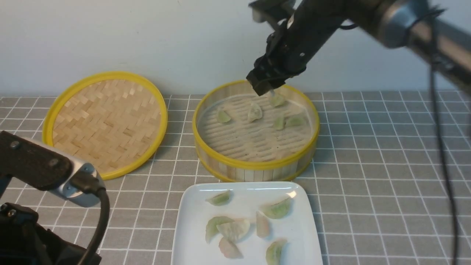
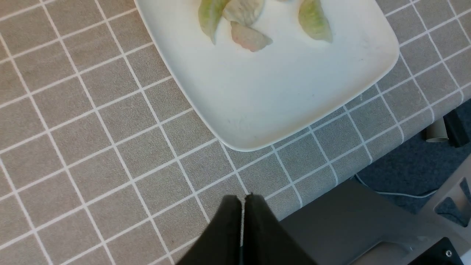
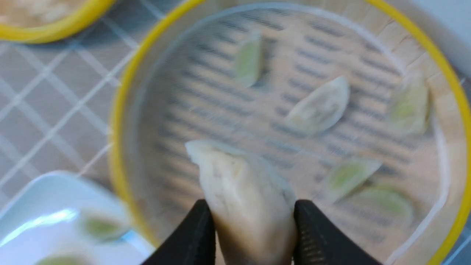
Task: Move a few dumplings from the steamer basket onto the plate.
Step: Use the right arm to put the dumpling into the plate
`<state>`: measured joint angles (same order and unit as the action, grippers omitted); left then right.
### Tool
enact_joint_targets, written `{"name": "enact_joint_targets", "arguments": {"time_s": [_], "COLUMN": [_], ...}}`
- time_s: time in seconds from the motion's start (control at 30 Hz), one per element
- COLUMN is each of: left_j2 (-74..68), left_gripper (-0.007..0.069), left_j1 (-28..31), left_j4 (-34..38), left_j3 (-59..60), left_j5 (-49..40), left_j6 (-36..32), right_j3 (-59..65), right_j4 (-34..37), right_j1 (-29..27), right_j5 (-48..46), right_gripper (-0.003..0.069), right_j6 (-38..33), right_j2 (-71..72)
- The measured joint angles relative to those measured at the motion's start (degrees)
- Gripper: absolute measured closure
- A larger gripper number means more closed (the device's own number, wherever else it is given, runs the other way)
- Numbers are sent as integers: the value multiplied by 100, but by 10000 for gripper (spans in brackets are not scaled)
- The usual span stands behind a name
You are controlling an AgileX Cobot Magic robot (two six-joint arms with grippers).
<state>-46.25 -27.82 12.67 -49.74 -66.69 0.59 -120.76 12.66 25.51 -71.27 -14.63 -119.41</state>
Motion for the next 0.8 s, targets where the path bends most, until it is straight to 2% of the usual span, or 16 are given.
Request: {"name": "enact_joint_targets", "arguments": {"time_s": [0.2, 0.27, 0.4, 0.6, 0.8], "left_j2": [0, 0, 0, 0, -6], "left_gripper": [629, 629, 629, 629, 629], "left_j1": [0, 0, 0, 0, 0], "left_j4": [12, 16, 16, 16, 16], "left_j3": [0, 0, 0, 0, 0], "left_j5": [124, 221, 333, 395, 401], "left_j6": [0, 0, 0, -90, -197], "right_j3": [1913, 3054, 4156, 4846, 4851], "right_j4": [579, 837, 1112, 1153, 1082], "right_j1": [60, 257, 699, 1353, 1469], "right_j5": [-6, -6, 103, 919, 1687], "right_gripper": [408, 408, 408, 408, 390], "right_j6": [-163, -253, -255, -255, -255], "right_j2": [1274, 1741, 1841, 1566, 1183]}}
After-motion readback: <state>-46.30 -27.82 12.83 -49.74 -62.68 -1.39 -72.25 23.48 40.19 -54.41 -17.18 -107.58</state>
